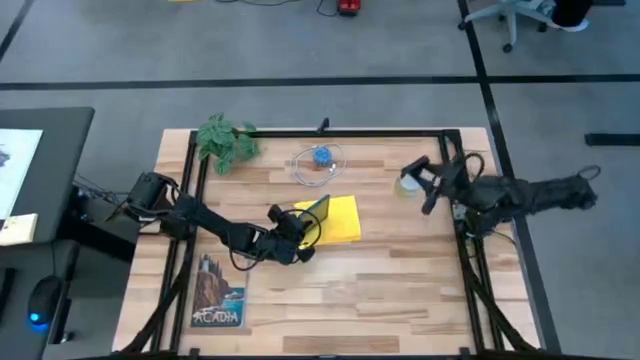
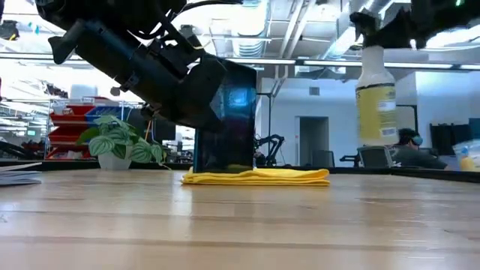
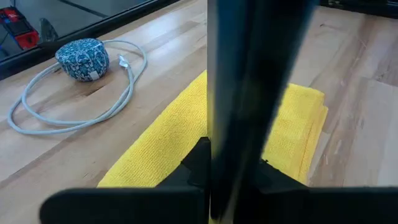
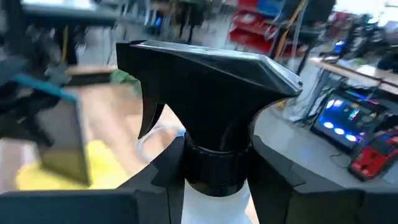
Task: Apply microfiber cloth
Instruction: Wipe the tablet with the yellow microfiber cloth
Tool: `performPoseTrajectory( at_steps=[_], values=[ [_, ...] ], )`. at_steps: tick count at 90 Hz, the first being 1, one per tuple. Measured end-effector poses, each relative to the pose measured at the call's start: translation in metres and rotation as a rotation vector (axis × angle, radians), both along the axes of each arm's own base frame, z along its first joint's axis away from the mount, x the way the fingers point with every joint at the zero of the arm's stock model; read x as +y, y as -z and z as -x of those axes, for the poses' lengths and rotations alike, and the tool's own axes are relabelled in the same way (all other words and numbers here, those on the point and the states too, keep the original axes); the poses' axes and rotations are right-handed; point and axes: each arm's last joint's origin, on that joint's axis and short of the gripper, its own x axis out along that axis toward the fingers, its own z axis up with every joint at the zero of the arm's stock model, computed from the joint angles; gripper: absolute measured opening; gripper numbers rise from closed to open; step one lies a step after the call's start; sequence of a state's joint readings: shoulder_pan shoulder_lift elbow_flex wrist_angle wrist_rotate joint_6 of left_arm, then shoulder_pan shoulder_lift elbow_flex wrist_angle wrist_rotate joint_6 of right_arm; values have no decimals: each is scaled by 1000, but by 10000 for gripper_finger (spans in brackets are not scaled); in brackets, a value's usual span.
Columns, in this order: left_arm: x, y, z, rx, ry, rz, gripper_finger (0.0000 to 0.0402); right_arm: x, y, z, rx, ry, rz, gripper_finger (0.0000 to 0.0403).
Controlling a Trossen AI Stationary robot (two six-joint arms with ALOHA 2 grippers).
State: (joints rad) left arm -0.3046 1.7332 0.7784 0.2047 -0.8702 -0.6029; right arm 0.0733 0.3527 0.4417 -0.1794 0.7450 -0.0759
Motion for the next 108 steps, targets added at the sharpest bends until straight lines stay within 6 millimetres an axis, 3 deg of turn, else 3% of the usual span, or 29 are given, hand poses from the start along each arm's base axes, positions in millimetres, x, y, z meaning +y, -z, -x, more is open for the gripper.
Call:
performPoseTrajectory(
  at_steps=[27, 80, 87, 108],
  values=[
    [0, 0, 0, -1, 2, 2, 9, -28, 33, 0, -68, -20, -47, 118],
    [0, 1, 0, 2, 5, 1, 9, -82, 49, -3, -2, 33, -175, 118],
    [0, 1, 0, 2, 6, 1, 9, -86, 51, -3, 2, 51, -184, 153],
    [0, 1, 0, 2, 5, 2, 9, -87, 52, -2, 21, 65, -201, 308]
  ],
)
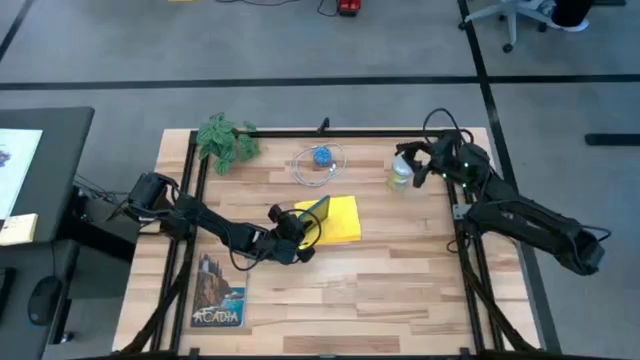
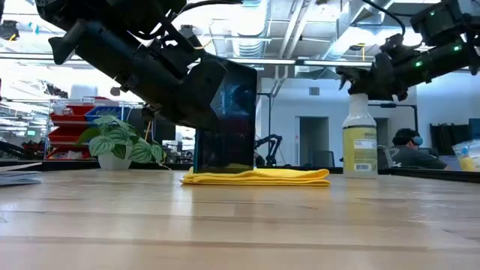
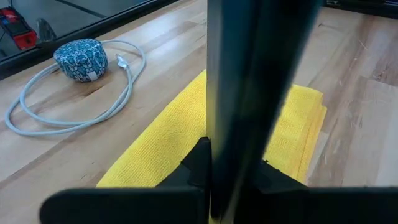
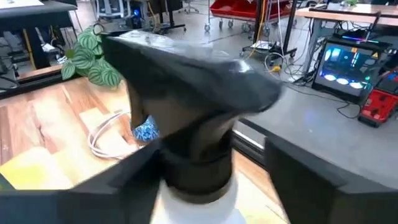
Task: Apply microfiber cloth
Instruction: Wipe the tablet with the yellow microfiber cloth
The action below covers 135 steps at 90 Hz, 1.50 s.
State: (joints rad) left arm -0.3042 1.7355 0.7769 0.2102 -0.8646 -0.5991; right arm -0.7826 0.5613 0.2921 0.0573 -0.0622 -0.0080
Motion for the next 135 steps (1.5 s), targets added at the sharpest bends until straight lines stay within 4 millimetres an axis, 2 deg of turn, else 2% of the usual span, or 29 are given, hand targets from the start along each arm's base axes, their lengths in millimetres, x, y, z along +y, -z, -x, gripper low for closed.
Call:
performPoseTrajectory(
  at_steps=[8, 17, 56, 68, 76, 100, 118, 135],
  values=[
    [0, 0, 0, -1, 0, 1, 9, 0, -10, -1, -20, 0, 20, 339],
    [0, 0, 0, -4, 0, 2, 9, 0, -23, -1, -37, 0, 41, 353],
    [0, 0, 0, -12, -2, 7, 9, 17, -80, -6, -23, -131, 130, 345],
    [0, -1, -1, -21, -2, 10, 9, 31, -89, -14, -52, -319, 147, 345],
    [-1, -2, -3, -43, 13, 12, 9, 43, -86, -24, -56, -483, 116, 345],
    [8, -11, -12, -103, 48, -3, 9, 85, -66, -64, 49, -815, 2, 330],
    [15, -18, -17, -132, 66, -47, 9, 117, -43, -89, 192, -890, -30, 316],
    [29, -14, -19, -55, 108, -47, 9, 142, -20, -113, 269, -952, -80, 311]
  ],
)
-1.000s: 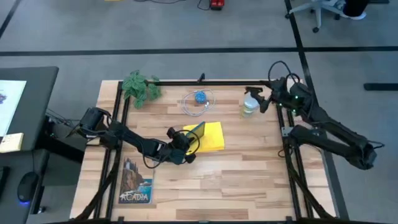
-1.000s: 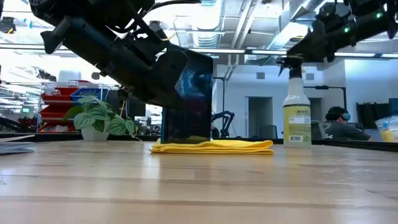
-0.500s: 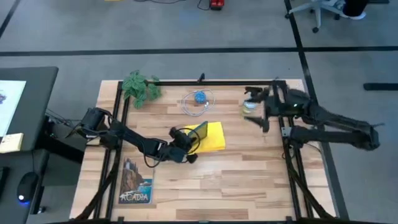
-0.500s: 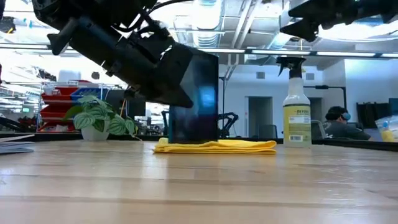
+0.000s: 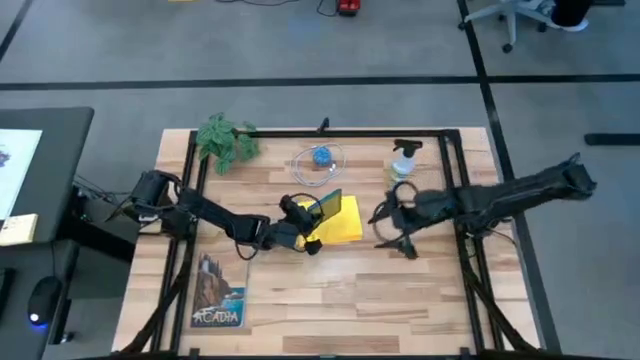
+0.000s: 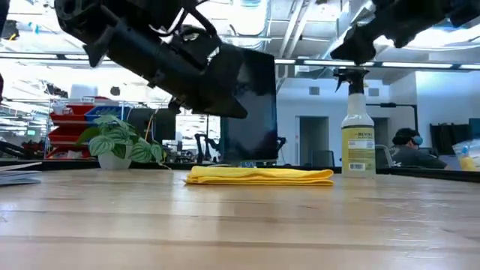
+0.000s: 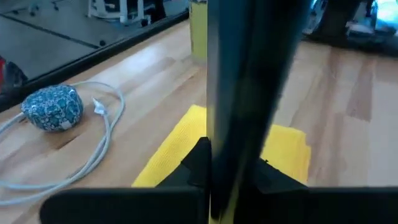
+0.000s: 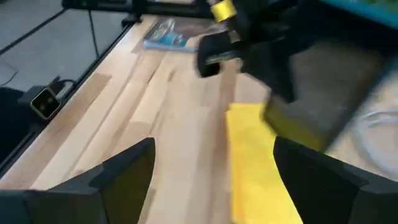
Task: Apply microfiber cloth
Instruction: Wipe the tablet with the yellow microfiber cloth
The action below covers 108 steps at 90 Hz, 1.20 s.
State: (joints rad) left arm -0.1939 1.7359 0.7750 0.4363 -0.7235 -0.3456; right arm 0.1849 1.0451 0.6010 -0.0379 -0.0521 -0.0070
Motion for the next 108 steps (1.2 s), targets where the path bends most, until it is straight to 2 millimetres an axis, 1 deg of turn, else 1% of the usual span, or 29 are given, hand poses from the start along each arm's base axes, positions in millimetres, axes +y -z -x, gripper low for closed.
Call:
performPoseTrajectory(
  at_steps=[10, 17, 32, 44, 54, 65, 74, 82, 90, 101, 108],
  values=[
    [2, 6, 3, 57, -11, 22, 9, 11, 14, -12, 37, -26, -5, 311],
    [-1, 8, 5, 62, -21, 44, 9, 16, 24, -19, 67, -2, -2, 311],
    [-13, 11, 10, 72, -42, 81, 9, 20, 48, -30, 151, 82, 30, 311],
    [-25, 11, 14, 59, -32, 107, 9, 22, 64, -35, 219, 101, 28, 311],
    [-35, 12, 17, 46, -28, 117, 9, 29, 72, -35, 250, 83, 33, 311],
    [-44, 10, 18, 10, -9, 123, 9, 38, 73, -33, 255, 61, 30, 311],
    [-52, 3, 17, -20, 51, 139, 9, 42, 71, -34, 227, 51, 29, 311],
    [-56, -12, 13, -53, 72, 128, 9, 40, 68, -37, 186, 54, 27, 311],
    [-57, -25, 13, -59, 50, 109, 9, 35, 69, -44, 149, 67, 21, 311],
    [-58, -36, 24, -22, 1, 102, 9, 29, 78, -57, 95, 66, 28, 311],
    [-56, -47, 36, -24, -48, 129, 9, 26, 89, -66, 70, 63, 48, 311]
  ],
)
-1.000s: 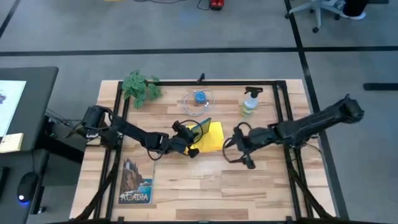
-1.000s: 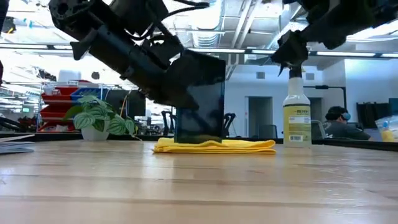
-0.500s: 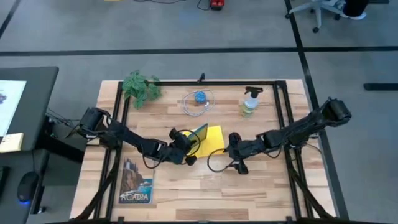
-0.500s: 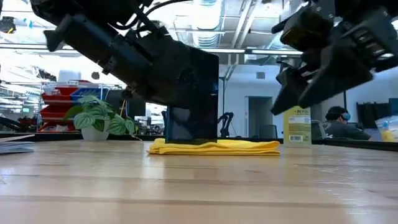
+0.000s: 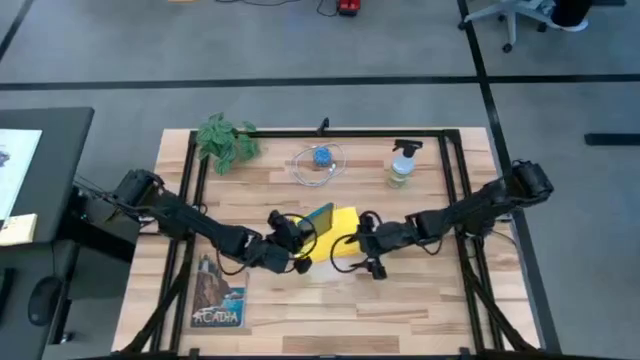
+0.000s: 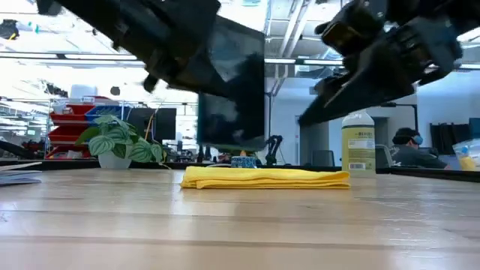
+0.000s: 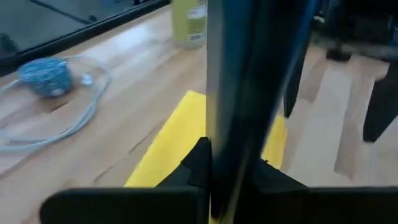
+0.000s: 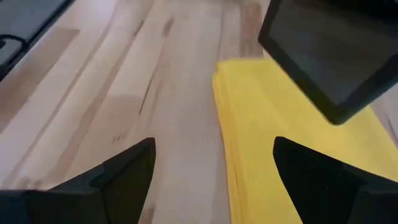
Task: Apply microfiber cloth
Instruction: Wipe the tablet with the yellow microfiber cloth
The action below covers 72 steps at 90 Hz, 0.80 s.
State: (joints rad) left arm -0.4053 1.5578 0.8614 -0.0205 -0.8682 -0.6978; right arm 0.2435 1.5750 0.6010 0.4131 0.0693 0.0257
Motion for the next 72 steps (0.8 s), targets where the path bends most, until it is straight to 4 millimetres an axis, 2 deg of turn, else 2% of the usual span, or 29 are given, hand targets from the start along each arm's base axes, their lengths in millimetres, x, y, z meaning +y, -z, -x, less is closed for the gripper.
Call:
performPoseTrajectory(
  at_steps=[22, 33, 43, 49, 57, 72],
  values=[
    [4, -13, 39, 63, -112, 81, 9, -19, 24, -40, -85, 42, 57, 311],
    [4, -12, 44, 76, -139, 100, 9, -31, 38, -61, -48, 40, 58, 310],
    [2, -11, 47, 69, -160, 124, 9, -42, 55, -69, -3, 48, 43, 292],
    [0, -9, 49, 64, -171, 147, 9, -47, 63, -69, 19, 56, 15, 267],
    [-3, -7, 53, 37, -183, 189, 9, -53, 69, -65, 42, 68, -28, 207],
    [-6, 6, 62, -18, -202, 265, 9, -54, 74, -51, 130, 103, -59, 48]
  ],
)
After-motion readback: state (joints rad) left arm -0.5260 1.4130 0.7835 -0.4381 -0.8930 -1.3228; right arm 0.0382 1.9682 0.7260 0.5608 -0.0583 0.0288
